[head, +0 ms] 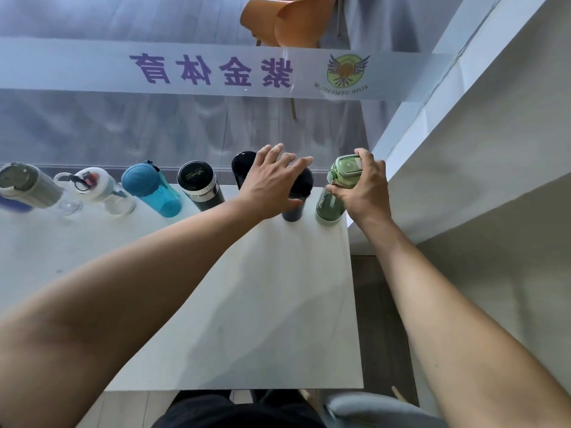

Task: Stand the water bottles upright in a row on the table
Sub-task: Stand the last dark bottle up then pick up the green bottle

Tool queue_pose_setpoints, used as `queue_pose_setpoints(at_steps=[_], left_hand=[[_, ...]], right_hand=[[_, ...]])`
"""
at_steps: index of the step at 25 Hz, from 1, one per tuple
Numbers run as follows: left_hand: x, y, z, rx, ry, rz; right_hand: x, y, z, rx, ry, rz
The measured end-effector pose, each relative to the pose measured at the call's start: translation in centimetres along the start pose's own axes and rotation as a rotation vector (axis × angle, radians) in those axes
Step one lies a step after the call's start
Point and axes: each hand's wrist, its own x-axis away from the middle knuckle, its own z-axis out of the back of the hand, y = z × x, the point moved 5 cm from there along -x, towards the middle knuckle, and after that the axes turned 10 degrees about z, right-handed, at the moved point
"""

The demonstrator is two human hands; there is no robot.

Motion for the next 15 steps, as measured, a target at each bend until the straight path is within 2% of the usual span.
queue_pose_setpoints(at_steps=[4, 15], left_hand=[[-1.3, 0.9, -1.1, -0.074, -0.033, -0.019], [-1.7, 0.8, -1.7, 0.002, 0.013, 0.048]], right_hand=[[-0.4, 0.5, 0.6, 0.015, -0.021, 0.008], [-0.1, 0.6, -0.3, 0.067, -0.016, 0.009]])
